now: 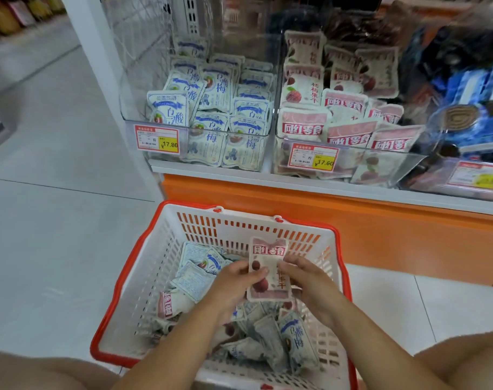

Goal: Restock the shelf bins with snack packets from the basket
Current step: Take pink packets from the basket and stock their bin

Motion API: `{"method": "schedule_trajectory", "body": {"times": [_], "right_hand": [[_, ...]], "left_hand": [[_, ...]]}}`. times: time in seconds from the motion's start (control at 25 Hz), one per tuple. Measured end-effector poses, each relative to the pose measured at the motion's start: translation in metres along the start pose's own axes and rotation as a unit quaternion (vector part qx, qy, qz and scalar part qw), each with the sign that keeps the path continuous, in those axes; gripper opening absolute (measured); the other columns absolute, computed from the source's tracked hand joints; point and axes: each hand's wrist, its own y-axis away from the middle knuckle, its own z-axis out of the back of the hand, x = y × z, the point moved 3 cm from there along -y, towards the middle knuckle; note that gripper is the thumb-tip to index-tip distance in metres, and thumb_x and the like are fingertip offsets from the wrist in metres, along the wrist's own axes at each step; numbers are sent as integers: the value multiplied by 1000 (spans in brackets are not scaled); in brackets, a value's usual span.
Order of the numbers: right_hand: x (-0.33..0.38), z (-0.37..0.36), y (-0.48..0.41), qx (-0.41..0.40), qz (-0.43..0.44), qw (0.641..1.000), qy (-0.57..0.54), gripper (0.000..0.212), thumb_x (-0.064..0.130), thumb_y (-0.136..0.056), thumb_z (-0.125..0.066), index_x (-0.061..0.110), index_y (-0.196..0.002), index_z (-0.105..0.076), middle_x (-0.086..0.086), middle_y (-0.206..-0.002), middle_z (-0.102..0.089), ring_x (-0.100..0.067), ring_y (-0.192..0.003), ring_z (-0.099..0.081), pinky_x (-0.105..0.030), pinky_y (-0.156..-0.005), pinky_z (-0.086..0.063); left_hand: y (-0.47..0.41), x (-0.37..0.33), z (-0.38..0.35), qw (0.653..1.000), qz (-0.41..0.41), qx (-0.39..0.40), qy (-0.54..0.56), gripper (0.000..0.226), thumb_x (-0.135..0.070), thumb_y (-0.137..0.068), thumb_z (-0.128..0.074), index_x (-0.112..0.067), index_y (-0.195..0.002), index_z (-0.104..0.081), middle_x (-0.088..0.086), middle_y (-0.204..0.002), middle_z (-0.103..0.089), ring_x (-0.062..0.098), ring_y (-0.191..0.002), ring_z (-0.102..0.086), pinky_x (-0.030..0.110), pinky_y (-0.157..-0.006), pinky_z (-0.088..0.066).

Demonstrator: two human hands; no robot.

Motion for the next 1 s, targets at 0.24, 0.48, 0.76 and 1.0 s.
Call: {"method": "schedule_trajectory", "body": {"times": [0.24,0.48,0.76,1.0], "right_hand": [[11,-1,8,-31,35,998,-44,26,13,-91,-63,-8,-107,-64,-24,-104,-70,-34,-88,-70,-44,-80,-57],[25,-2,14,-110,131,985,26,12,13,-91,-65,4,-98,-70,-16,-87,-67,-24,-78,-62,-25,-64,-52],[32,-22,25,-104,208,958,166,23,11,-97,-54,27,-105,-69,12,-101,-69,6,-91,-62,-6,-73,-45],[29,-13,16,-85,134,983,92,22,13,-97,-55,25,-108,-70,4,-83,-71,-12,-84,-66,-24,-77,-48]], "left_hand": [[18,-12,-10,1000,-18,0,20,15,-15,-85,-73,-18,-100,-73,6,-88,-75,19,-82,-71,45,-90,-56],[24,-28,-7,997,-73,-37,-9,32,-38,-88,-67,-29,-119,-63,-4,-117,-67,13,-103,-65,40,-92,-54],[24,-33,-11,978,-19,61,200,30,-33,-97,-51,-20,-122,-62,11,-109,-71,29,-101,-66,47,-87,-54],[23,-33,-7,966,9,60,252,31,-28,-101,-43,-14,-124,-57,14,-118,-69,30,-109,-66,49,-92,-53]]}}
